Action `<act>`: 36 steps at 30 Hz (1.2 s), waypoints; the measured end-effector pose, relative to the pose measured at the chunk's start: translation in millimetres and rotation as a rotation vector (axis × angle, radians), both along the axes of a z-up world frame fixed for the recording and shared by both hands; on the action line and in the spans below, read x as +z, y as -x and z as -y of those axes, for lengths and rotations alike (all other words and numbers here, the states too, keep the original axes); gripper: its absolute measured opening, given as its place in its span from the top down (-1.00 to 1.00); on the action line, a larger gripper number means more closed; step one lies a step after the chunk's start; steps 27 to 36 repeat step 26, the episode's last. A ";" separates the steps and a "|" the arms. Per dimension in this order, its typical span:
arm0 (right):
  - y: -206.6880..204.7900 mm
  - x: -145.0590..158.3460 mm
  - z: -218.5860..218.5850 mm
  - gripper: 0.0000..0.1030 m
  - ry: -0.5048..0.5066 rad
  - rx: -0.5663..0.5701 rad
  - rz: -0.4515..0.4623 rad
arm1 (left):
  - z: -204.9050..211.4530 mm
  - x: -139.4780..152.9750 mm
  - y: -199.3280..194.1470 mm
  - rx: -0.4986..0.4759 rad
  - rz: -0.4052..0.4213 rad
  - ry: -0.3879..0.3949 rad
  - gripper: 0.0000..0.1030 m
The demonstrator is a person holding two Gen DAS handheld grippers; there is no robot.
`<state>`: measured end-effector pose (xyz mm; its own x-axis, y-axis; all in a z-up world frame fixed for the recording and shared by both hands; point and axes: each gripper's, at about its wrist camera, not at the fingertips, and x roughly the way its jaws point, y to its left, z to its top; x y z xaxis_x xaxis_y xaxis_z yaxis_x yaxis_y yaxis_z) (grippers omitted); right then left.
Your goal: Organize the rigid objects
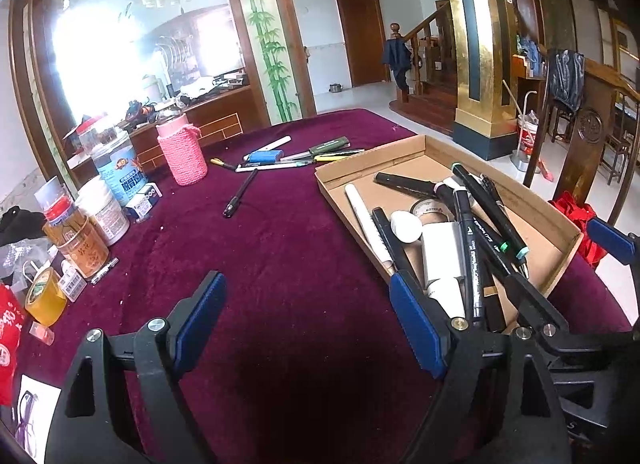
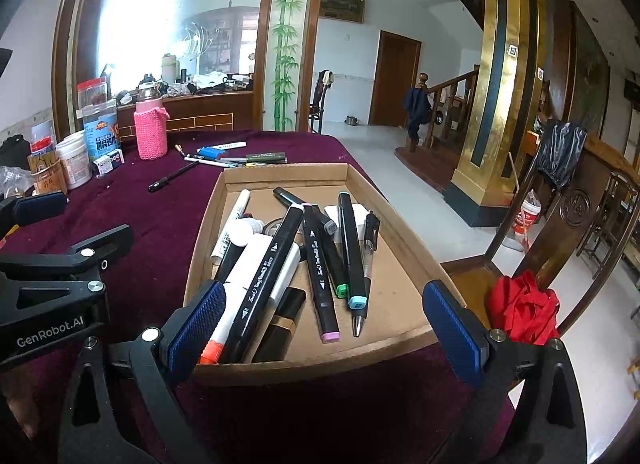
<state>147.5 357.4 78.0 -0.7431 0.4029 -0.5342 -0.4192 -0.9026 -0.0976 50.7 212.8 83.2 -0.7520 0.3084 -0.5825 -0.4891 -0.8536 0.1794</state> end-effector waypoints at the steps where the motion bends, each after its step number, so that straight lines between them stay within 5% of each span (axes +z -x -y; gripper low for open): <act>1: -0.2 -0.2 -0.1 -0.87 0.001 0.001 0.001 | -0.1 -0.2 0.0 0.000 0.001 0.000 -0.62; 36: -4.2 2.2 -6.0 -0.87 0.036 -0.011 -0.017 | -2.2 -1.9 -7.7 0.032 -0.040 0.070 -0.62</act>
